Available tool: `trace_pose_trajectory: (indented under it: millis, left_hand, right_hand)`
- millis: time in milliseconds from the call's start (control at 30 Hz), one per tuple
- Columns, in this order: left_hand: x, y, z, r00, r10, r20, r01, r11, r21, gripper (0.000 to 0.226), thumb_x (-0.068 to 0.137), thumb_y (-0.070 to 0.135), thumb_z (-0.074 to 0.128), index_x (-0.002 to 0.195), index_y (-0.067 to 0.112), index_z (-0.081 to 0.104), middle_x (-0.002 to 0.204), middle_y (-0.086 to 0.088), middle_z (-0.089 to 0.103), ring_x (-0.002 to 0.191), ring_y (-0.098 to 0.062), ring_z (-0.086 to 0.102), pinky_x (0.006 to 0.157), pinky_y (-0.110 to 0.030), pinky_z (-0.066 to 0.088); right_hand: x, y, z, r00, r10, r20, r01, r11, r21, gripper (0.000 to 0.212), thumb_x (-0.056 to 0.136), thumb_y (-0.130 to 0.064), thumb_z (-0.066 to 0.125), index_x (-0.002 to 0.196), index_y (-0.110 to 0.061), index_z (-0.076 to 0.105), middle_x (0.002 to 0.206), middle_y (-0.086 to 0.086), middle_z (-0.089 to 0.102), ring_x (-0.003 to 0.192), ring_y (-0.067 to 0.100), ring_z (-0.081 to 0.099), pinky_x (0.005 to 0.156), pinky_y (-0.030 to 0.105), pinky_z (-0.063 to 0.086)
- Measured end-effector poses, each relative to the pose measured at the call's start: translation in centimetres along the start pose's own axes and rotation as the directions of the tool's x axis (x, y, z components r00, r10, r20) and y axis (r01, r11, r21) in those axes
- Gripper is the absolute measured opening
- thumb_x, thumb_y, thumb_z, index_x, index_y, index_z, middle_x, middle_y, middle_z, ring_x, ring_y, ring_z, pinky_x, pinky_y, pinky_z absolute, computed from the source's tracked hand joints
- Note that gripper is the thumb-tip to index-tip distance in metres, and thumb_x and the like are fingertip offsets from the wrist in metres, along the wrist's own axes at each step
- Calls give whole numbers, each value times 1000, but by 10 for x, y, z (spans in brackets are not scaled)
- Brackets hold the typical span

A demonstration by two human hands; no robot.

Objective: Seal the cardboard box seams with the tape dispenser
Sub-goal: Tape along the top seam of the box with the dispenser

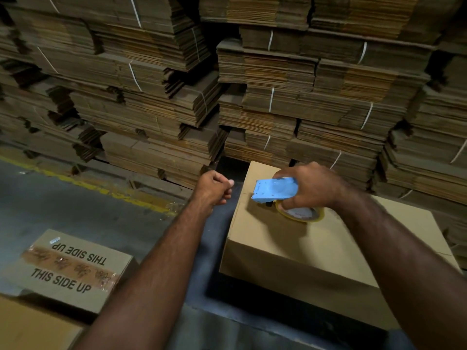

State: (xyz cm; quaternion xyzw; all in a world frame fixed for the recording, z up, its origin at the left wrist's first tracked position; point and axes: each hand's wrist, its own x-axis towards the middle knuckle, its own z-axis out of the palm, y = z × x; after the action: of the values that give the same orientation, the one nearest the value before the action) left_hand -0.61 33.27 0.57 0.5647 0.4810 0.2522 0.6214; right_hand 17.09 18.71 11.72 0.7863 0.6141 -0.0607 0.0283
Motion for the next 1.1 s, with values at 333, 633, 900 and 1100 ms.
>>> trace_pose_trajectory:
  millis: [333,633,900,1100]
  left_hand:
    - [-1,-27,15,998,-60,-5,60,998,-35,12,92,18,68,96,9,60,77,-7,66,62,-13,60,50,-23,51]
    - [-19,-34,19,972,115,-207,-53,959,280,31,97,37,57,121,17,55,99,4,60,97,-20,62,77,-34,51]
    - [-38,-23,40,984,98,147,-157,865,477,39,103,19,44,142,16,47,132,-10,59,120,-27,56,100,-43,50]
    - [-49,-32,38,958,263,112,-267,681,682,46,103,22,43,148,17,33,149,-7,46,133,-28,47,104,-47,47]
  right_hand:
    - [-1,-4,2,997,27,68,-21,997,-81,60,61,-62,67,118,-46,58,99,-17,67,90,14,59,75,34,52]
    - [4,-10,3,996,29,84,-17,989,-144,59,59,-61,66,116,-46,56,94,-15,66,89,17,62,73,34,51]
    - [5,-6,6,993,65,97,-51,989,-142,63,59,-61,68,118,-46,55,99,-14,66,94,18,62,74,34,50]
    - [7,-9,4,994,72,87,-60,989,-136,71,58,-59,72,124,-43,51,105,-8,64,97,20,61,74,34,49]
